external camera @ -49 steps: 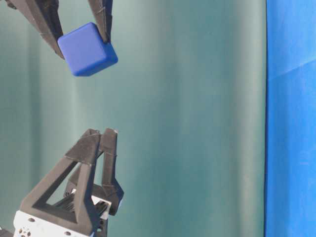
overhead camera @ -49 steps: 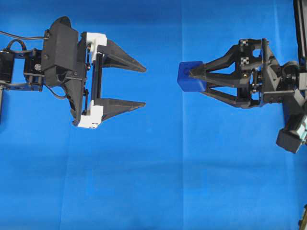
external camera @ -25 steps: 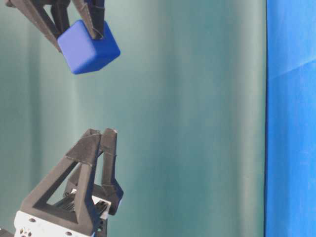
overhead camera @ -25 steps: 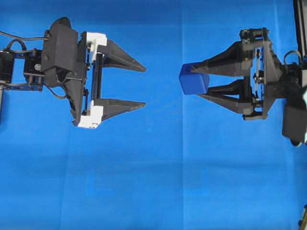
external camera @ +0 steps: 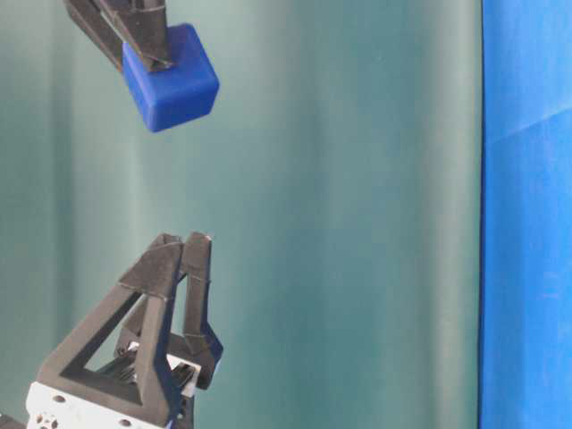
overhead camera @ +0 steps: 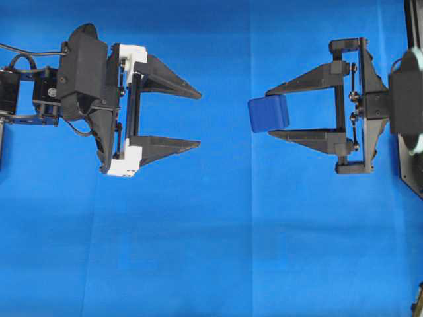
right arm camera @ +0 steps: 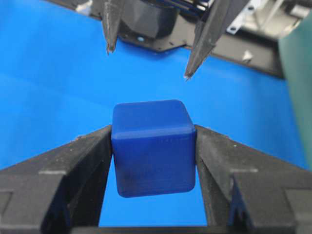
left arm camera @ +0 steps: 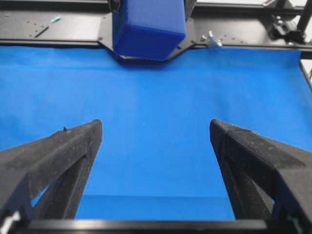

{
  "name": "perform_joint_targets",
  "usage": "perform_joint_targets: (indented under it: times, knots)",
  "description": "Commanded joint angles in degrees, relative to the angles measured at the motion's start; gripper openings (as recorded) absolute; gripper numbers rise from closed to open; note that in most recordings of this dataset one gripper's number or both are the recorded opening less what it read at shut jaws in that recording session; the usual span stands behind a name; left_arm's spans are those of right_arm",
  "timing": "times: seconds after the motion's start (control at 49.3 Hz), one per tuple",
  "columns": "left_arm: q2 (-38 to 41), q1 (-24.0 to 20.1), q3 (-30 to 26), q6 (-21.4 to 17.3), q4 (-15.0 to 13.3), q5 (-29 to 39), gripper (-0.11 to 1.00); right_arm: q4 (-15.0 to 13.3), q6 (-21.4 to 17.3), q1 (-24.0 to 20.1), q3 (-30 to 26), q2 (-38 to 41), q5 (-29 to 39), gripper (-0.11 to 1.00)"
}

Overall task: Handover the blue block to the right arm after grasping it with the left arm, then place it in the designated position.
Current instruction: 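Carry the cube rightward with the right gripper, left gripper staying open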

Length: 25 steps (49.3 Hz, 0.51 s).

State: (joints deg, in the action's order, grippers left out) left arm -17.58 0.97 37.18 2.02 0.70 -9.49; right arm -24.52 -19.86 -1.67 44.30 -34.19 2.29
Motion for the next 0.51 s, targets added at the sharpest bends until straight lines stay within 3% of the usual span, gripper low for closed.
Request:
perform_joint_targets:
  times: [0.0, 0.487]
  knots:
    - [-0.88, -0.18, -0.97, -0.18, 0.09, -0.53, 0.93, 0.18, -2.46, -0.09, -0.62, -0.44, -0.18, 0.44]
    - [-0.97, -0.09, -0.97, -0.18, 0.09, -0.53, 0.93, 0.18, -3.87, -0.09, -0.62, -0.44, 0.09, 0.44]
